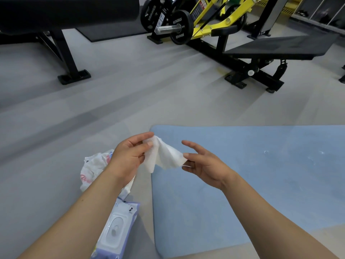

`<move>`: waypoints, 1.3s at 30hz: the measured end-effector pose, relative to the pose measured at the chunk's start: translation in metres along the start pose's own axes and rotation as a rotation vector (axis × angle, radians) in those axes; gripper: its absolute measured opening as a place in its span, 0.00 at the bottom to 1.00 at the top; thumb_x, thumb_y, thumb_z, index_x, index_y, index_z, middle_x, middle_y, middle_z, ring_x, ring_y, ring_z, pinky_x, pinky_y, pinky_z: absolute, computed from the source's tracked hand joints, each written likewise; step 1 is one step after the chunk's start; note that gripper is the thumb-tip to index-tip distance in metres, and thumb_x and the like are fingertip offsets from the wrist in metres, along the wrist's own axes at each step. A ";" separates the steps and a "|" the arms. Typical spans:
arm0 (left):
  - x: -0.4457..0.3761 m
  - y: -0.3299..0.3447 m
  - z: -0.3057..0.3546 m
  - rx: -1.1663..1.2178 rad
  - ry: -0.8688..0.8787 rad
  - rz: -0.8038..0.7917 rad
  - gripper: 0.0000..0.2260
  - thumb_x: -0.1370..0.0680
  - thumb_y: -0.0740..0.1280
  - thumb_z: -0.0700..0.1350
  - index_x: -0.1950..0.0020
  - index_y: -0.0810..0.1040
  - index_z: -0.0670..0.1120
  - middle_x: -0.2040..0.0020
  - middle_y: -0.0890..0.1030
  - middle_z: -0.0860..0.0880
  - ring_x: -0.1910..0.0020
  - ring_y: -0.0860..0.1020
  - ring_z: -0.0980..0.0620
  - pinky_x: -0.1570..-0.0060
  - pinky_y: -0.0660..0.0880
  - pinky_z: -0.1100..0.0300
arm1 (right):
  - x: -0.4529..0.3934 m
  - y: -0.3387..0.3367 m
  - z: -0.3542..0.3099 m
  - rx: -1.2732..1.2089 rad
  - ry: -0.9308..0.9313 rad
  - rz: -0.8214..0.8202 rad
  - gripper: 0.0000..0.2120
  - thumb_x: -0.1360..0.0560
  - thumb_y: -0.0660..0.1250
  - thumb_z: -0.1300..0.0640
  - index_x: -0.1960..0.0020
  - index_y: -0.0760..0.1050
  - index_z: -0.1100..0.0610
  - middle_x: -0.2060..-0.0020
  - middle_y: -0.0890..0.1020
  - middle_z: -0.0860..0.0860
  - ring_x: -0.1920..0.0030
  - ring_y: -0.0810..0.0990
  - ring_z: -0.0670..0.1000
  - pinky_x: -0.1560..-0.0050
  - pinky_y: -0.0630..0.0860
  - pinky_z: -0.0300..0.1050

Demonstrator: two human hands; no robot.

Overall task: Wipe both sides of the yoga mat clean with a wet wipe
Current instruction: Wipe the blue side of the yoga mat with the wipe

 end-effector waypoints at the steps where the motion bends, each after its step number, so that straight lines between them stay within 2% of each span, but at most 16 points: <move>1: -0.001 -0.001 -0.001 0.009 0.000 0.013 0.13 0.22 0.68 0.33 0.39 0.82 0.43 0.47 0.85 0.47 0.48 0.83 0.51 0.43 0.78 0.55 | -0.001 0.000 -0.001 -0.017 -0.029 -0.001 0.25 0.24 0.69 0.62 0.30 0.69 0.48 0.48 0.81 0.57 0.47 0.79 0.55 0.35 0.72 0.52; 4: -0.004 -0.001 -0.006 0.002 -0.002 0.036 0.12 0.22 0.68 0.33 0.40 0.82 0.44 0.46 0.85 0.47 0.47 0.83 0.51 0.44 0.79 0.55 | -0.006 -0.001 -0.004 -0.099 -0.102 0.068 0.22 0.24 0.67 0.67 0.33 0.73 0.51 0.51 0.78 0.59 0.47 0.79 0.58 0.35 0.74 0.55; 7: -0.006 -0.001 -0.012 -0.046 -0.003 0.041 0.12 0.21 0.68 0.32 0.42 0.82 0.45 0.46 0.85 0.46 0.46 0.83 0.51 0.45 0.81 0.57 | -0.008 -0.003 -0.009 -0.134 -0.141 0.192 0.11 0.22 0.63 0.67 0.43 0.79 0.59 0.56 0.80 0.56 0.52 0.80 0.56 0.40 0.77 0.53; 9: -0.007 -0.002 -0.016 -0.084 -0.007 0.037 0.12 0.21 0.68 0.33 0.42 0.83 0.45 0.45 0.85 0.46 0.45 0.83 0.50 0.46 0.80 0.57 | -0.008 -0.005 -0.009 -0.133 -0.135 0.253 0.09 0.21 0.62 0.67 0.47 0.80 0.60 0.54 0.82 0.57 0.54 0.81 0.55 0.43 0.78 0.53; 13: -0.009 -0.003 -0.020 -0.081 -0.013 0.038 0.13 0.22 0.68 0.32 0.42 0.83 0.45 0.44 0.85 0.45 0.45 0.83 0.50 0.46 0.80 0.56 | -0.011 -0.002 -0.009 -0.146 -0.145 0.220 0.12 0.21 0.64 0.64 0.40 0.79 0.60 0.50 0.82 0.56 0.49 0.81 0.54 0.39 0.77 0.52; 16: -0.010 0.000 -0.020 -0.025 -0.013 0.040 0.12 0.22 0.68 0.31 0.42 0.82 0.44 0.44 0.84 0.44 0.45 0.83 0.49 0.49 0.81 0.58 | -0.013 0.003 -0.006 0.061 -0.171 0.204 0.16 0.24 0.69 0.65 0.37 0.78 0.56 0.48 0.83 0.54 0.46 0.82 0.52 0.42 0.77 0.43; 19: -0.011 0.000 -0.022 0.004 -0.023 0.046 0.12 0.22 0.67 0.31 0.42 0.82 0.44 0.43 0.84 0.43 0.45 0.82 0.48 0.51 0.82 0.60 | -0.013 0.004 -0.003 0.260 -0.171 0.293 0.16 0.26 0.71 0.66 0.42 0.81 0.53 0.49 0.84 0.52 0.50 0.82 0.48 0.50 0.77 0.36; 21: -0.012 -0.002 -0.023 0.008 -0.025 0.045 0.13 0.22 0.68 0.31 0.41 0.82 0.44 0.43 0.84 0.43 0.44 0.83 0.48 0.49 0.81 0.59 | -0.013 0.003 -0.003 0.285 -0.176 0.334 0.12 0.25 0.70 0.65 0.45 0.82 0.52 0.50 0.84 0.51 0.50 0.82 0.48 0.49 0.79 0.40; 24: -0.013 -0.007 -0.024 -0.051 -0.026 0.043 0.14 0.23 0.69 0.32 0.41 0.82 0.45 0.43 0.84 0.44 0.43 0.83 0.48 0.41 0.79 0.53 | -0.014 0.000 -0.004 0.253 -0.197 0.351 0.08 0.24 0.69 0.62 0.46 0.83 0.53 0.51 0.85 0.52 0.52 0.82 0.49 0.45 0.79 0.48; 27: -0.014 -0.012 -0.023 -0.166 -0.015 0.031 0.15 0.23 0.71 0.32 0.41 0.83 0.48 0.44 0.85 0.45 0.42 0.83 0.48 0.37 0.77 0.50 | -0.013 -0.005 -0.007 0.252 -0.204 0.365 0.07 0.23 0.69 0.59 0.46 0.83 0.53 0.51 0.85 0.51 0.50 0.83 0.50 0.42 0.79 0.50; 30: -0.013 -0.011 -0.021 -0.321 0.019 0.014 0.16 0.24 0.72 0.34 0.41 0.83 0.51 0.45 0.85 0.48 0.43 0.82 0.51 0.39 0.77 0.57 | -0.012 -0.009 -0.011 0.290 -0.200 0.363 0.10 0.24 0.70 0.58 0.43 0.82 0.51 0.49 0.85 0.50 0.47 0.82 0.49 0.44 0.79 0.44; 32: -0.013 -0.011 -0.021 -0.415 0.041 0.022 0.17 0.24 0.73 0.35 0.40 0.83 0.53 0.45 0.85 0.51 0.45 0.83 0.54 0.41 0.76 0.61 | -0.010 -0.008 -0.014 0.365 -0.188 0.348 0.15 0.26 0.72 0.59 0.40 0.80 0.49 0.48 0.84 0.50 0.49 0.82 0.47 0.50 0.79 0.38; 34: -0.013 -0.012 -0.023 -0.475 0.051 0.031 0.17 0.25 0.73 0.36 0.40 0.82 0.54 0.46 0.85 0.52 0.47 0.83 0.57 0.43 0.76 0.63 | -0.010 -0.008 -0.014 0.494 -0.174 0.360 0.16 0.27 0.73 0.60 0.41 0.80 0.48 0.50 0.83 0.48 0.52 0.82 0.47 0.54 0.80 0.38; 37: -0.014 -0.012 -0.023 -0.568 0.070 0.042 0.15 0.25 0.74 0.37 0.41 0.83 0.52 0.47 0.84 0.54 0.49 0.82 0.60 0.46 0.76 0.68 | -0.008 -0.008 -0.016 0.640 -0.181 0.414 0.10 0.27 0.71 0.57 0.47 0.82 0.46 0.55 0.82 0.46 0.59 0.80 0.43 0.64 0.75 0.34; 39: -0.013 -0.012 -0.022 -0.610 0.083 0.062 0.10 0.24 0.74 0.39 0.44 0.84 0.49 0.50 0.85 0.53 0.54 0.81 0.61 0.56 0.73 0.75 | -0.008 -0.011 -0.017 0.660 -0.187 0.430 0.05 0.26 0.71 0.54 0.51 0.82 0.46 0.59 0.79 0.47 0.66 0.75 0.43 0.68 0.71 0.34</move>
Point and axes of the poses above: each hand's wrist, its own x-axis away from the middle knuckle, its own y-axis out of the palm, z = x × y, the point moved 5 cm from there along -x, towards the middle knuckle
